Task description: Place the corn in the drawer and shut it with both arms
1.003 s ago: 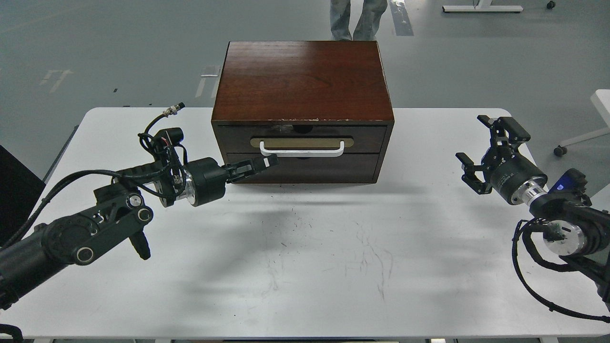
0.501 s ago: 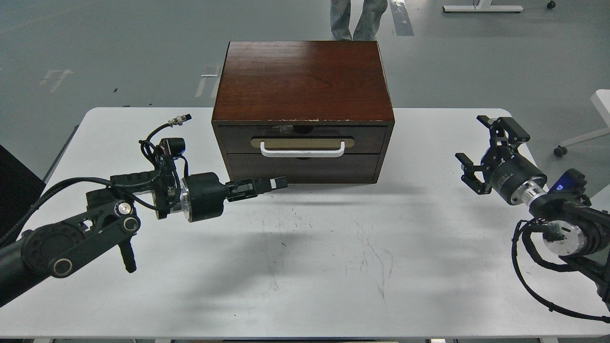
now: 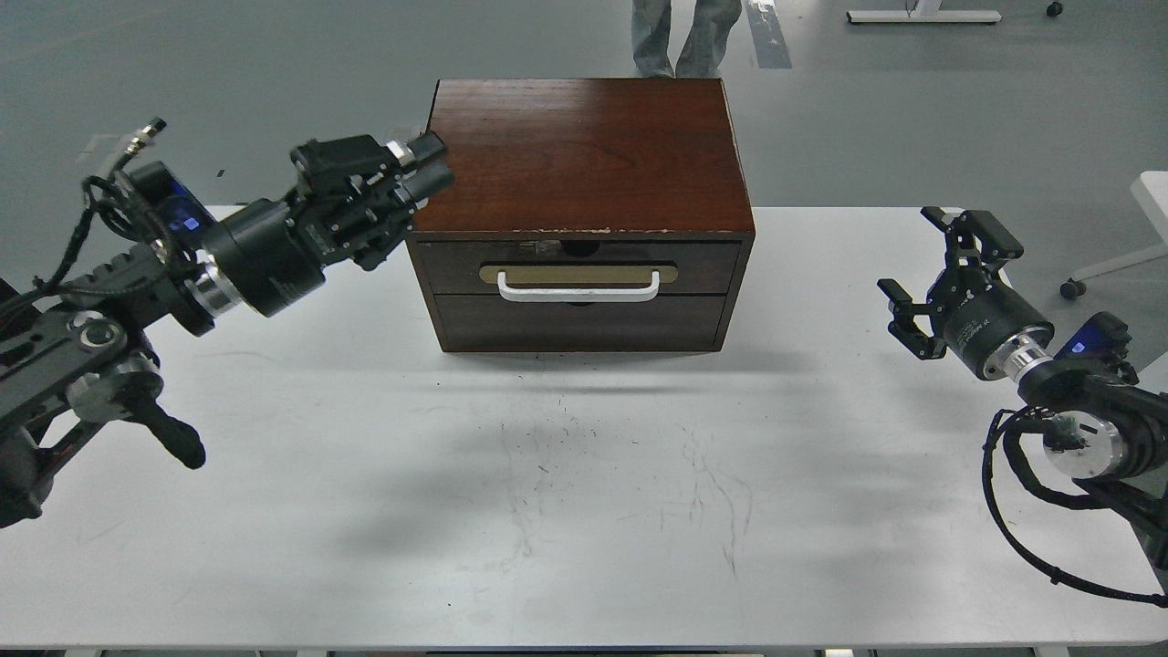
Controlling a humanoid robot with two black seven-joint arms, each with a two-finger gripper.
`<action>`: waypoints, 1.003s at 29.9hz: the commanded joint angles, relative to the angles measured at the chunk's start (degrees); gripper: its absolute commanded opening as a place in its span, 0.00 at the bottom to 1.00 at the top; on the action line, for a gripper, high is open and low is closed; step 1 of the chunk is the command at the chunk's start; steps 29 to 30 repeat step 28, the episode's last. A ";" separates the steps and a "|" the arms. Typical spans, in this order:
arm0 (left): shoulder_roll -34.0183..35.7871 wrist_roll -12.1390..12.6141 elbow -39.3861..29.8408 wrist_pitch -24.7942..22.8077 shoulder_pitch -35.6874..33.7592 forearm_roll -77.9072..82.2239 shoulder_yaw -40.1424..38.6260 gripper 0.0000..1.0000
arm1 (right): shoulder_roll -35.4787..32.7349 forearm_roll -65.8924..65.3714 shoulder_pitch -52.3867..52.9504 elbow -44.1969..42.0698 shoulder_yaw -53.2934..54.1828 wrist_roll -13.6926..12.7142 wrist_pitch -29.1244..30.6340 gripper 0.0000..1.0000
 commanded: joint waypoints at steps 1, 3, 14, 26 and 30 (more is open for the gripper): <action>1.22 0.00 3.08 0.26 0.05 -6.90 -2.11 1.00 | 0.13 0.00 -0.15 -0.05 2.67 0.00 -0.08 0.99; 1.23 0.00 5.72 0.87 0.05 -7.25 -2.11 1.00 | 0.22 0.00 -0.06 -0.40 3.99 0.00 -0.08 0.99; -0.35 0.00 18.90 0.61 2.68 -14.61 -1.59 1.00 | 6.28 0.00 0.29 -6.46 4.44 0.00 -1.05 0.99; -4.04 4.89 19.26 -2.29 8.05 -18.94 0.60 1.00 | 9.18 0.00 0.02 -7.79 4.00 0.00 -0.61 1.00; -4.75 4.97 19.35 -2.29 7.96 -18.85 0.87 1.00 | 9.18 0.00 0.02 -7.70 4.00 0.00 -0.61 1.00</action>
